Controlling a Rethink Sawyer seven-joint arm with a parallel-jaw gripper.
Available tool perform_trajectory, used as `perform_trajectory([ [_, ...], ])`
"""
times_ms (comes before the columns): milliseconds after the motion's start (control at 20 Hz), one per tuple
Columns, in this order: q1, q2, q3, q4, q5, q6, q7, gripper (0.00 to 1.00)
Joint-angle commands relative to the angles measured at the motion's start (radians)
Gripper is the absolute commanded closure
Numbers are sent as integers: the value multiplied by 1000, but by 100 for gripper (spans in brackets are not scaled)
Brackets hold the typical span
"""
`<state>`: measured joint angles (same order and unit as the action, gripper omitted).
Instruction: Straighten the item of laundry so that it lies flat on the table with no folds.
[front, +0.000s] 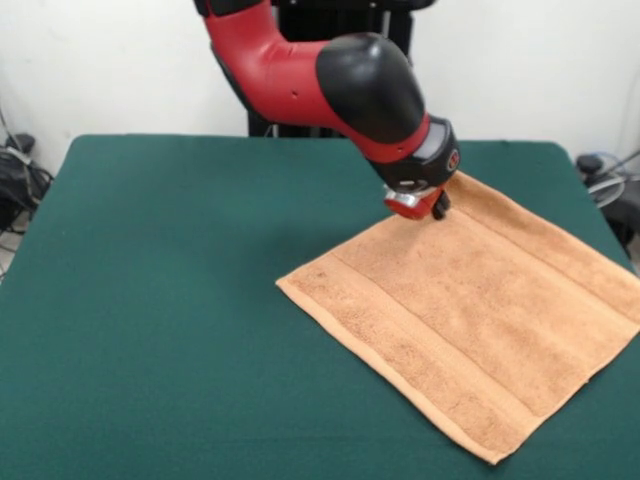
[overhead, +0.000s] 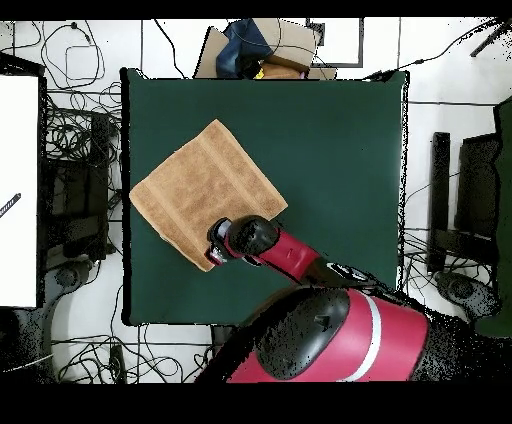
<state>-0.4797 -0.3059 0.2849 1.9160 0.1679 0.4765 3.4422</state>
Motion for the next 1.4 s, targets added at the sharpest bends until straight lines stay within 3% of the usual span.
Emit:
perform_trajectory([
  [50,38,13,-23,-70,73,14,53,100],
  [650,39,-50,5,-25,101,46,69,100],
  [1050,102,-45,-10,-67,152,63,107,100],
  [1400,108,-36,-20,-58,178,57,77,100],
])
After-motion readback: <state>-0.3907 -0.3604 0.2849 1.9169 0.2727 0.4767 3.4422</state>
